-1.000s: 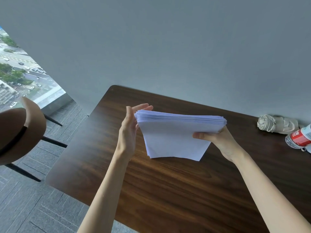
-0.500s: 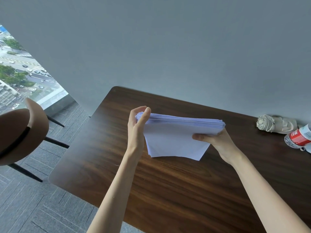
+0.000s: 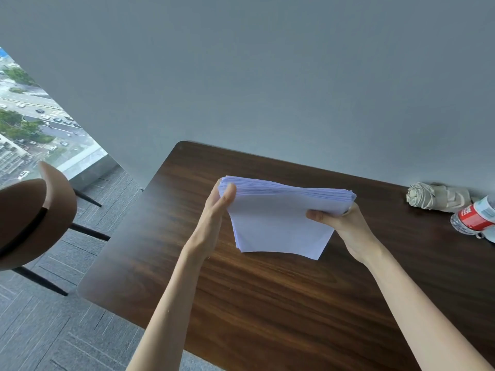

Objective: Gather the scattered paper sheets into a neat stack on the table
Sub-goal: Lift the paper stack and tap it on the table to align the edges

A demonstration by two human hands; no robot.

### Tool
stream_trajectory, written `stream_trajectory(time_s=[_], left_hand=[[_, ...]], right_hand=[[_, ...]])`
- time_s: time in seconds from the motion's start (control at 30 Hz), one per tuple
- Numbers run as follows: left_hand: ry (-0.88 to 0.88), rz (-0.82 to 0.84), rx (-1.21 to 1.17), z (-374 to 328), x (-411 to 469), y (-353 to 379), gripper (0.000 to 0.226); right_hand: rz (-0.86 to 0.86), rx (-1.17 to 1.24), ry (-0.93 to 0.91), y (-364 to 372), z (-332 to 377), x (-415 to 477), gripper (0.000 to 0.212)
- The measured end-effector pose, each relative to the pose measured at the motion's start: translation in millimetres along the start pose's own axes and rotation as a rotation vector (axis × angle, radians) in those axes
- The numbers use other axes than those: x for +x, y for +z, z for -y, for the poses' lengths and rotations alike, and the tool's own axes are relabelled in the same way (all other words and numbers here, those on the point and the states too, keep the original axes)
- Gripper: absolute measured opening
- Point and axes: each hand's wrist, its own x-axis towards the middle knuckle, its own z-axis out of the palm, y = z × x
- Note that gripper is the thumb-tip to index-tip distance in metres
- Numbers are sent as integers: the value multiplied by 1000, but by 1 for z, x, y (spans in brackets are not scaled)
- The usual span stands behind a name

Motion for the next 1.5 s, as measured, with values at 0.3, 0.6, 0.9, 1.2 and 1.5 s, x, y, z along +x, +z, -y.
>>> stream_trajectory(time_s=[0.3,0.6,0.9,1.2,1.5], left_hand=[[0,174,45,11,20,-10,55],[-66,216,-24,10,30,-11,39],[-54,259,-39,12,22,-12,39],[-44,263,-70,13,19,-11,37],[-155,492,104,-1,27,-21,43]], right_hand=[[-143,-180,-72,1,2,-1,39],[-328,-1282,-910,2,29,-21,60],[-266,-1269,-869,7,32,-23,48],[-72,-239,-193,-17,22,-14,94],[274,-193,44,-18,28,0,42]])
